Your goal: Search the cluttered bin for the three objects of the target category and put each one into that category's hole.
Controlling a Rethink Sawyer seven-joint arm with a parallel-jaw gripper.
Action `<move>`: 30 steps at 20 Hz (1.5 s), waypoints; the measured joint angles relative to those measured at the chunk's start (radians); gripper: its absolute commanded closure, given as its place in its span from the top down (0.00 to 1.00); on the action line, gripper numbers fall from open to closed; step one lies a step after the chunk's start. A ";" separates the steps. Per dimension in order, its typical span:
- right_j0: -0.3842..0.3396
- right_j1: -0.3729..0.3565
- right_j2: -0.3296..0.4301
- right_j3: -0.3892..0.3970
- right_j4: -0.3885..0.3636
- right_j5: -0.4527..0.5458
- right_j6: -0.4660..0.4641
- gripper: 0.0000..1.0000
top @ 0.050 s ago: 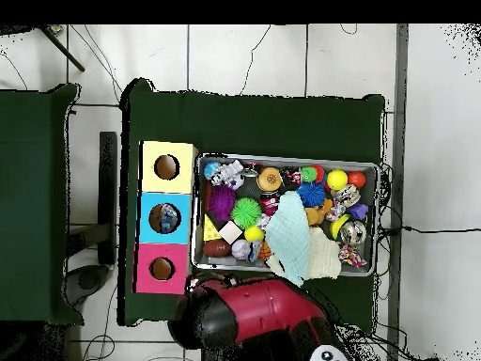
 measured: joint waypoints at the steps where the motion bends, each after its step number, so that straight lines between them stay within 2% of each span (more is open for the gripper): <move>1: -0.012 0.000 0.001 -0.003 0.000 0.008 0.000 0.00; 14: -0.150 0.032 0.032 -0.052 -0.059 0.049 0.000 0.00; 30: -0.166 0.063 0.064 -0.068 -0.123 0.050 0.000 0.00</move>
